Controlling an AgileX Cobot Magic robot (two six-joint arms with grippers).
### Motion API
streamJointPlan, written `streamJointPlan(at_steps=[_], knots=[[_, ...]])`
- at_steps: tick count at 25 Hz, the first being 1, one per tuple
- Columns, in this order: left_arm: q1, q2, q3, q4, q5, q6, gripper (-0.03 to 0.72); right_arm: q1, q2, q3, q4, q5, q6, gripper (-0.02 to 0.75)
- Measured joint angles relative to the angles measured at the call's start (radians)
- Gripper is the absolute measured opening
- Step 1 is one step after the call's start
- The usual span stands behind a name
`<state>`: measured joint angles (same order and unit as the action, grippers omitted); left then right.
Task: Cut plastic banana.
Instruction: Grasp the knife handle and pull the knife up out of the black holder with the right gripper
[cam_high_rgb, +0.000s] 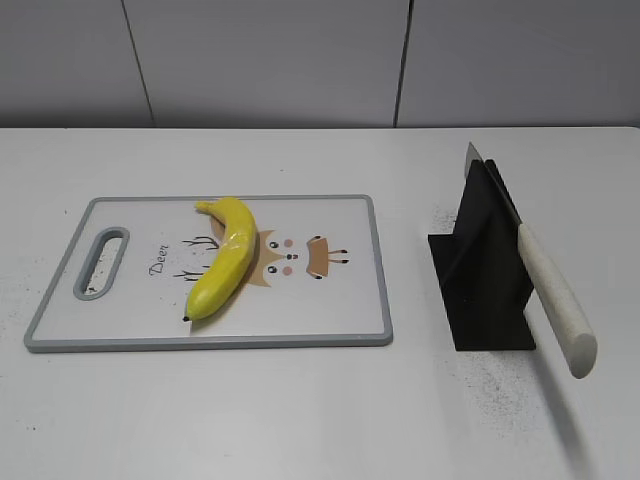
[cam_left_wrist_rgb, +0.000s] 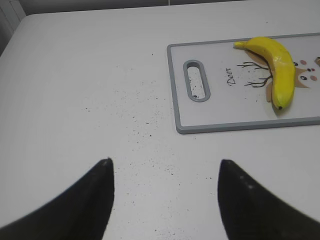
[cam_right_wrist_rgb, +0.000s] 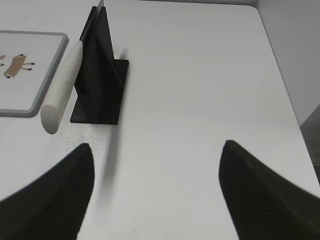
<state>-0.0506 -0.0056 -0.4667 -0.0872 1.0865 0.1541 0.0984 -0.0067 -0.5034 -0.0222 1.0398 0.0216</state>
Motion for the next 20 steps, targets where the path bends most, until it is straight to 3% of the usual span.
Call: streamJointPlan(at_steps=[20], knots=[[0.0,0.0,0.0,0.0,0.0,0.0,0.586,0.0,0.0,0.0,0.0,0.0,0.0,0.589]])
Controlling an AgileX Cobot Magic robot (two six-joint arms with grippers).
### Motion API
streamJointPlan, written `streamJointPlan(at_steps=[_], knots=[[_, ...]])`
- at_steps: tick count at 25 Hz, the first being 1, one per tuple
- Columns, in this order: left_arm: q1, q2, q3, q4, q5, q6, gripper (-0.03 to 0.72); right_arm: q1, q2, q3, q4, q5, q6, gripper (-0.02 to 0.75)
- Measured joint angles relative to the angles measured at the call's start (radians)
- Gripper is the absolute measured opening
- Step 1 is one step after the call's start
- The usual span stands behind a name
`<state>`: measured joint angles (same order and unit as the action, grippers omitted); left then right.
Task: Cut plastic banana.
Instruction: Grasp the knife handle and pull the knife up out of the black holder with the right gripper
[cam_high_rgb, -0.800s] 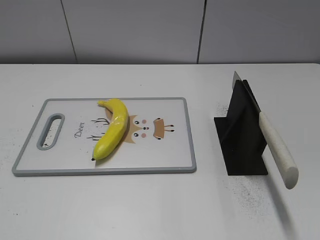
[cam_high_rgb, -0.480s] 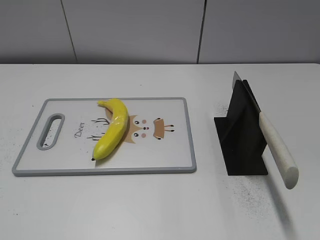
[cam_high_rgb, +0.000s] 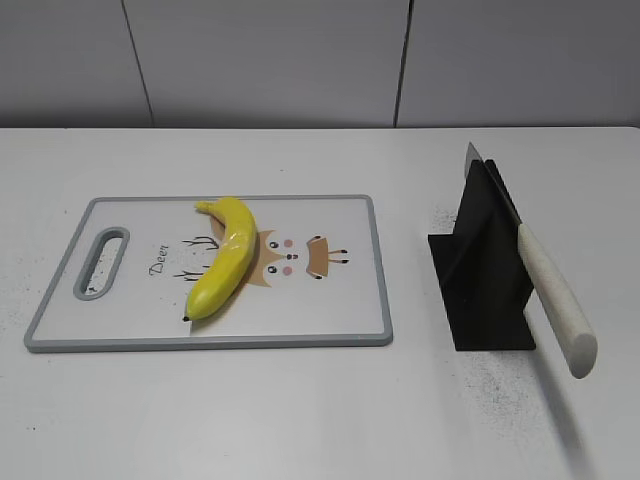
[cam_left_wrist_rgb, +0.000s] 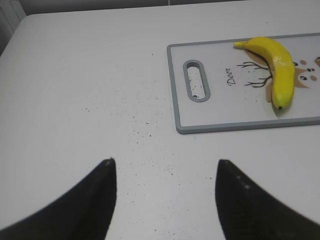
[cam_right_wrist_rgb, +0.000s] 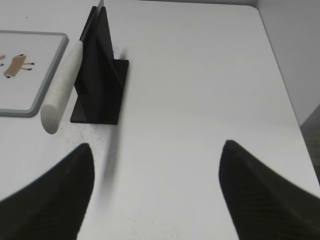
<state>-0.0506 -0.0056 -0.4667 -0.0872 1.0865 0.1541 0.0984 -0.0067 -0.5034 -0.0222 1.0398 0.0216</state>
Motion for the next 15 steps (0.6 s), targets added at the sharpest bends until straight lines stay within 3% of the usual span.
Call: streamJointPlan(at_steps=[15], knots=[[0.0,0.0,0.0,0.0,0.0,0.0,0.574,0.0,0.0,0.0,0.0,0.0,0.0,0.589]])
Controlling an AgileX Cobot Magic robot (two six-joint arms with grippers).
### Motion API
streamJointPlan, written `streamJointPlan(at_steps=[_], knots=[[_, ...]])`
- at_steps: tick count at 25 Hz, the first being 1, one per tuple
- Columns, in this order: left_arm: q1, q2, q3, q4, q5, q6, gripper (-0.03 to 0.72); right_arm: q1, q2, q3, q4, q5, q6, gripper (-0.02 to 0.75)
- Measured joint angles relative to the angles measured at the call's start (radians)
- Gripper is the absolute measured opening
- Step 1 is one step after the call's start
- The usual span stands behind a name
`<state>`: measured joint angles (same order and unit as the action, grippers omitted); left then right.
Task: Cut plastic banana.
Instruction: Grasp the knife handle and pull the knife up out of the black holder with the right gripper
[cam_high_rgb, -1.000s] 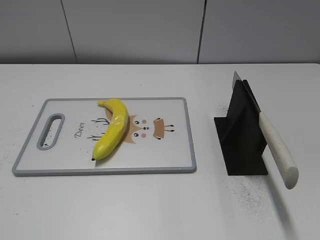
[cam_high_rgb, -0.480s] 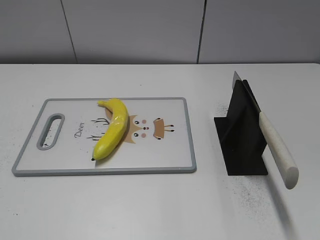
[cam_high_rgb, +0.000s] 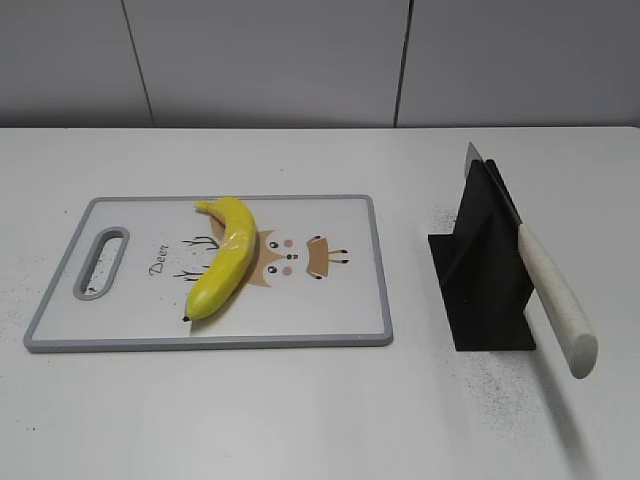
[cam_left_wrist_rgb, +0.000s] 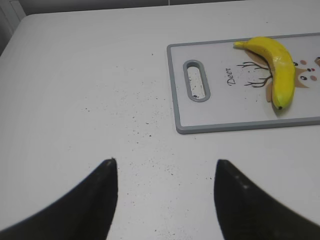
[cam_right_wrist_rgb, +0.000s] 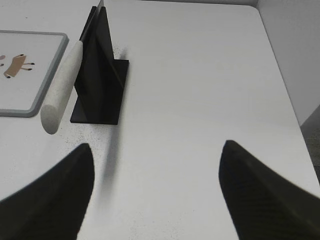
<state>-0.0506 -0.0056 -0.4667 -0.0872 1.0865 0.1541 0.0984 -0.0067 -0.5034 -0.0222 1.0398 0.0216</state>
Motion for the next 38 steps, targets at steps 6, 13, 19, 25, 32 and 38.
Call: streamJointPlan(at_steps=[6,13,19,25,32,38], knots=[[0.0,0.0,0.0,0.0,0.0,0.0,0.57,0.0,0.0,0.0,0.0,0.0,0.0,0.587],[0.0,0.0,0.0,0.0,0.0,0.0,0.568,0.0,0.164,-0.084,-0.007,0.024,0.0,0.527],[0.0,0.0,0.0,0.0,0.0,0.0,0.559,0.0,0.448,-0.24,-0.032,0.129,0.0,0.517],[0.0,0.0,0.0,0.0,0.0,0.0,0.553,0.0,0.705,-0.379,0.022,0.172,0.0,0.517],[0.0,0.0,0.0,0.0,0.0,0.0,0.553,0.09,0.935,-0.468,0.071,0.172,0.015,0.507],[0.0,0.0,0.0,0.0,0.0,0.0,0.553,0.215,1.167,-0.567,0.07,0.174,0.051,0.504]])
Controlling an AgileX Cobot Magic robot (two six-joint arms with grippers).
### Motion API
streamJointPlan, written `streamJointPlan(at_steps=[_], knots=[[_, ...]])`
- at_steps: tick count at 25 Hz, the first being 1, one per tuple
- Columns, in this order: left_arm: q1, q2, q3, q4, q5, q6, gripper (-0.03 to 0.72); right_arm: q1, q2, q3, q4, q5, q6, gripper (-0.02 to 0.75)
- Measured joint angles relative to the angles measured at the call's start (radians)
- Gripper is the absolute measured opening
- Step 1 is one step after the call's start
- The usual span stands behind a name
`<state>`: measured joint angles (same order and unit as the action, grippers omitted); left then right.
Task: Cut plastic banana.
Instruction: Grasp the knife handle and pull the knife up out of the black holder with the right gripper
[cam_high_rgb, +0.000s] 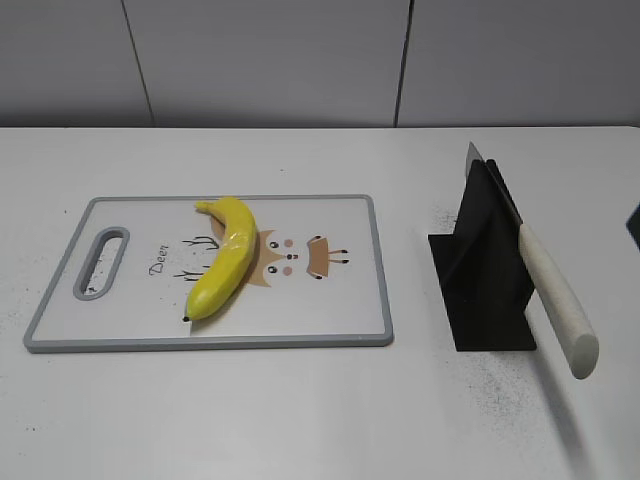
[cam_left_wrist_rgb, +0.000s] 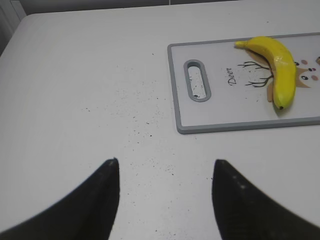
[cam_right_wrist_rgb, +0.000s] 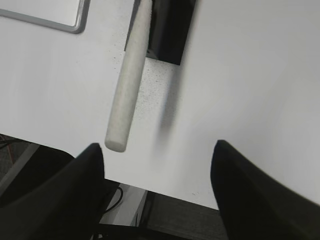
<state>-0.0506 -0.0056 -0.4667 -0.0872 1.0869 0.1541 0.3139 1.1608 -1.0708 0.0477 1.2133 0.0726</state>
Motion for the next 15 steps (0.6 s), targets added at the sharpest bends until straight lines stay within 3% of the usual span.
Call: streamJointPlan(at_steps=[15], knots=[[0.0,0.0,0.0,0.0,0.0,0.0,0.549,0.007,0.371,-0.076,0.083,-0.002,0.013,0.498]])
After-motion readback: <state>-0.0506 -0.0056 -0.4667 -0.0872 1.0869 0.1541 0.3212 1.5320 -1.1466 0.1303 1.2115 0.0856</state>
